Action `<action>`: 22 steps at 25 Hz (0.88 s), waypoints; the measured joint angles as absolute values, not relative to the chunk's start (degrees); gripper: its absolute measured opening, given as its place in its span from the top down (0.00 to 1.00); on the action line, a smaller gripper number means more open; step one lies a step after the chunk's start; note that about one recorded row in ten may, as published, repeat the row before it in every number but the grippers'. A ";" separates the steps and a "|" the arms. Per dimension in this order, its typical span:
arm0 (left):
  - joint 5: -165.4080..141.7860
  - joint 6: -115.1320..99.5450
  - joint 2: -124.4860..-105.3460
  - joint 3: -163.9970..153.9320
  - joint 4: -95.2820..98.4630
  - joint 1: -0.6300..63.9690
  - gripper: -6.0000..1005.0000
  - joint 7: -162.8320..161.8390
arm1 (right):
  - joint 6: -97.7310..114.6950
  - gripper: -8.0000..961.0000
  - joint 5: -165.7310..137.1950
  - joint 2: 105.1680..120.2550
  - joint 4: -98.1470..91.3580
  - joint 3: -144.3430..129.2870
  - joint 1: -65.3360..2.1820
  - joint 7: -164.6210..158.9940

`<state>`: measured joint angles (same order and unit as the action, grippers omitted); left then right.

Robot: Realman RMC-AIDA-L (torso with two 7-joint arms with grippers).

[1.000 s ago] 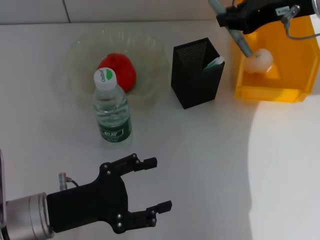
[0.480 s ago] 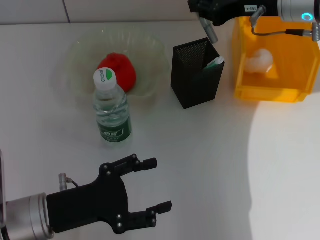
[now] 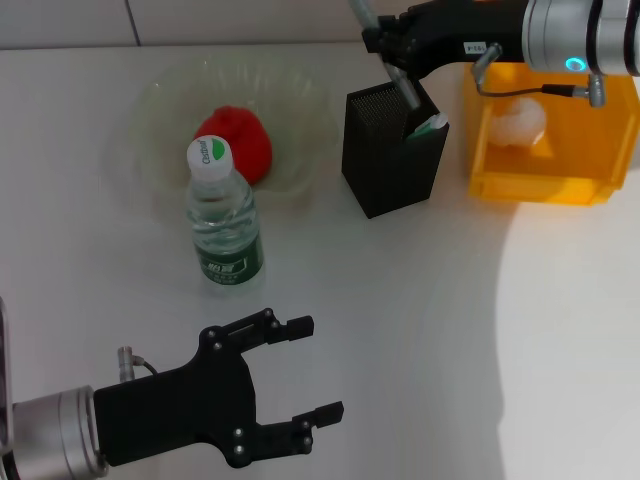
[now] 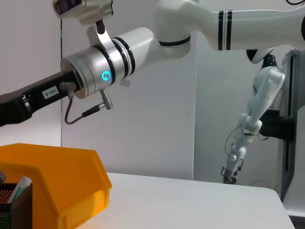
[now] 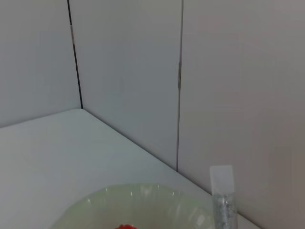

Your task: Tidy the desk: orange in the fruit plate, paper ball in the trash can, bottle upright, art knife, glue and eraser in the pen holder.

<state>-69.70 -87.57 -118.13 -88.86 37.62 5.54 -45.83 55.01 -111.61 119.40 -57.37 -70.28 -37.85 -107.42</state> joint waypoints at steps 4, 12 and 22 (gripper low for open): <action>-69.69 -87.61 -118.12 -88.85 37.35 5.61 0.19 -45.84 | 53.31 0.85 -111.53 119.43 -54.73 -70.75 -38.80 -106.35; -69.69 -87.70 -118.13 -88.78 37.24 5.63 0.19 -45.88 | 53.03 0.85 -104.98 119.45 -51.66 -70.85 -38.83 -99.14; -69.70 -87.68 -118.13 -88.36 37.25 5.63 0.19 -45.88 | 54.52 0.84 -103.97 119.53 -50.27 -70.92 -37.85 -97.89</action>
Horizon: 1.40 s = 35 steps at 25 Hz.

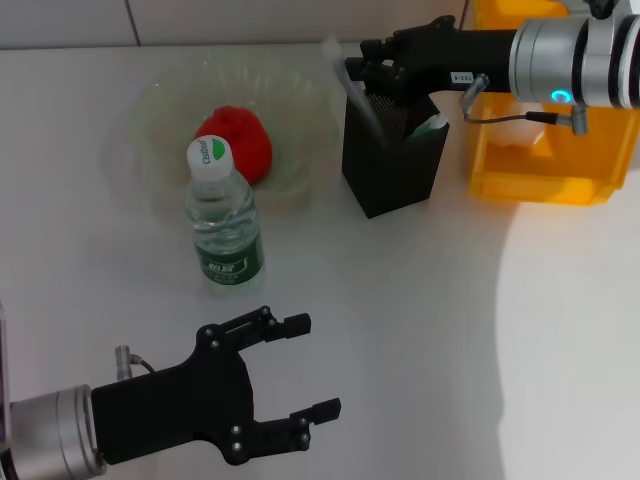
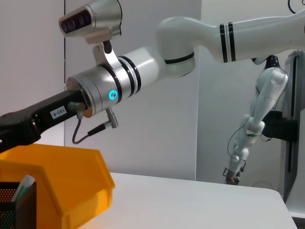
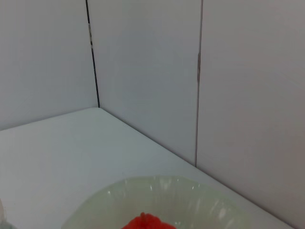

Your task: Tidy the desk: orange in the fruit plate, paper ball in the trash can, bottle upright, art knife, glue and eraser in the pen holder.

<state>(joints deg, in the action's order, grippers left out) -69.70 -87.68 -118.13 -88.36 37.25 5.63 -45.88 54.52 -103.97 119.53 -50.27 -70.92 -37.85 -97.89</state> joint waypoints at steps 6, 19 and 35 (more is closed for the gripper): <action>-69.70 -87.78 -118.12 -88.24 37.27 5.56 0.19 -45.88 | 55.40 0.70 -103.12 119.54 -52.46 -71.52 -34.55 -97.79; -69.65 -88.08 -117.88 -88.00 37.17 5.03 0.19 -45.88 | 81.46 0.46 -84.77 119.02 -56.22 -63.72 -18.05 -81.09; -69.70 -88.06 -117.63 -86.78 36.99 5.06 0.19 -45.96 | 100.99 0.15 -97.73 118.98 -38.75 -57.04 -12.47 -56.56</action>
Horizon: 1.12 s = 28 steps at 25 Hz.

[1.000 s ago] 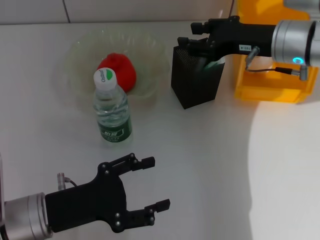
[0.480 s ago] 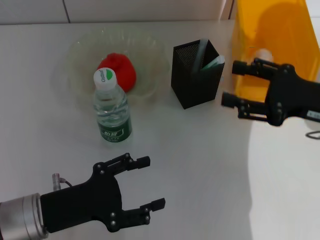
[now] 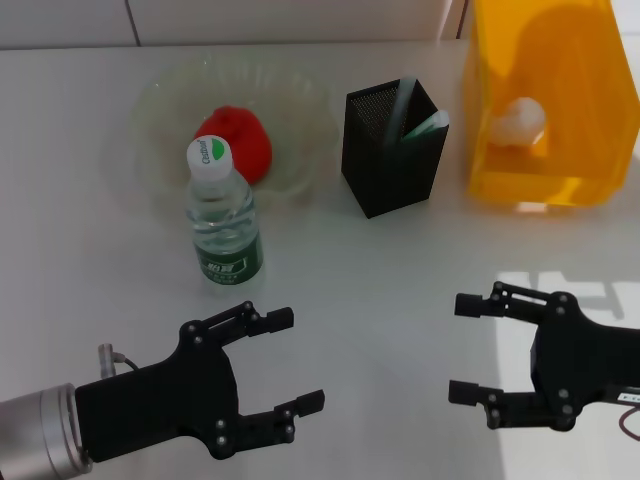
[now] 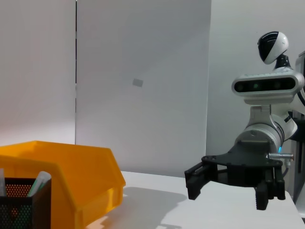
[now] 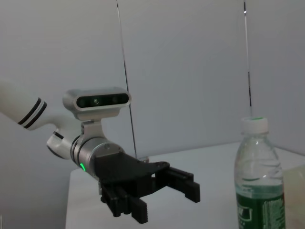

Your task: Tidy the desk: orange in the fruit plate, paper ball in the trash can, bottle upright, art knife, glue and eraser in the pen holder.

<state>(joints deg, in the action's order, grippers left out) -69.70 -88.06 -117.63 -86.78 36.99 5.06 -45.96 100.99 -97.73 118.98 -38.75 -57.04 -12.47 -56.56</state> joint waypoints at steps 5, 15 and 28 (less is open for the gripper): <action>-69.70 -88.08 -117.61 -86.65 36.21 5.44 0.19 -45.97 | 100.39 0.15 -98.53 119.04 -37.50 -57.06 -12.80 -56.39; -69.70 -88.06 -117.59 -86.66 35.67 5.37 0.19 -45.97 | 100.32 0.15 -98.60 119.09 -37.21 -56.68 -13.58 -56.24; -69.53 -89.20 -117.74 -85.64 35.59 5.03 0.18 -46.05 | 98.86 0.15 -98.62 119.09 -37.17 -57.11 -14.06 -56.24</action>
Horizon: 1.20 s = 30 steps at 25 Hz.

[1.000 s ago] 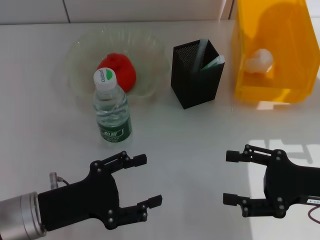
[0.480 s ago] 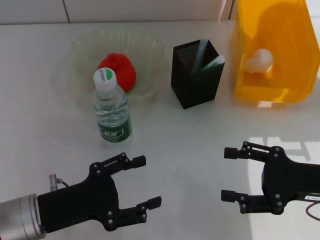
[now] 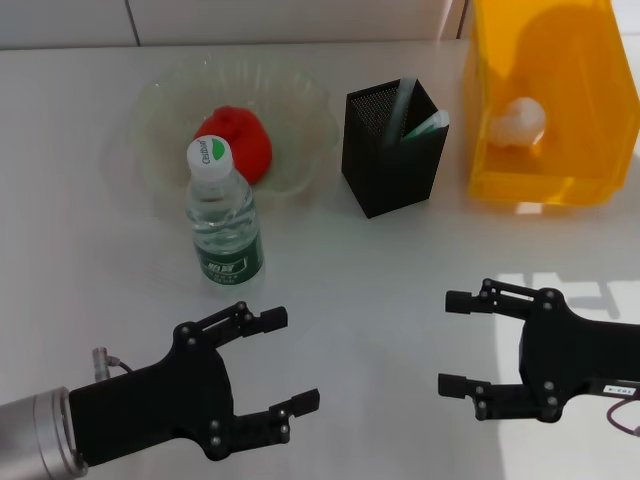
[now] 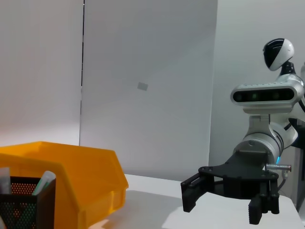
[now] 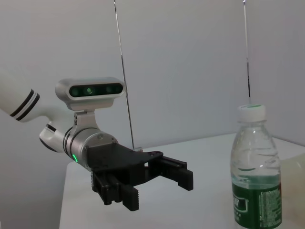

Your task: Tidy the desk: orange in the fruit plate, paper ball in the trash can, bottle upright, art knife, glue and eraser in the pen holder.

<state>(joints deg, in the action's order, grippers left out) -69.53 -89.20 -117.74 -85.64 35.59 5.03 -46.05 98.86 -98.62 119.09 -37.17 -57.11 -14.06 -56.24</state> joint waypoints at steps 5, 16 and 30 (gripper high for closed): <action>-69.56 -89.19 -117.79 -85.60 34.94 4.96 0.18 -45.94 | 98.86 0.15 -98.62 119.09 -37.18 -57.13 -14.36 -56.48; -69.61 -89.18 -117.80 -85.51 34.72 5.02 0.18 -45.95 | 98.87 0.15 -98.61 119.09 -37.18 -57.13 -14.50 -56.55; -69.61 -89.63 -117.95 -85.52 34.71 5.12 0.18 -46.05 | 98.88 0.15 -98.66 119.09 -37.18 -57.20 -14.37 -56.69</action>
<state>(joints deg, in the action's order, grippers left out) -69.61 -89.63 -117.95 -85.52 34.71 5.11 -46.05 98.88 -98.66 119.09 -37.18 -57.20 -14.37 -56.69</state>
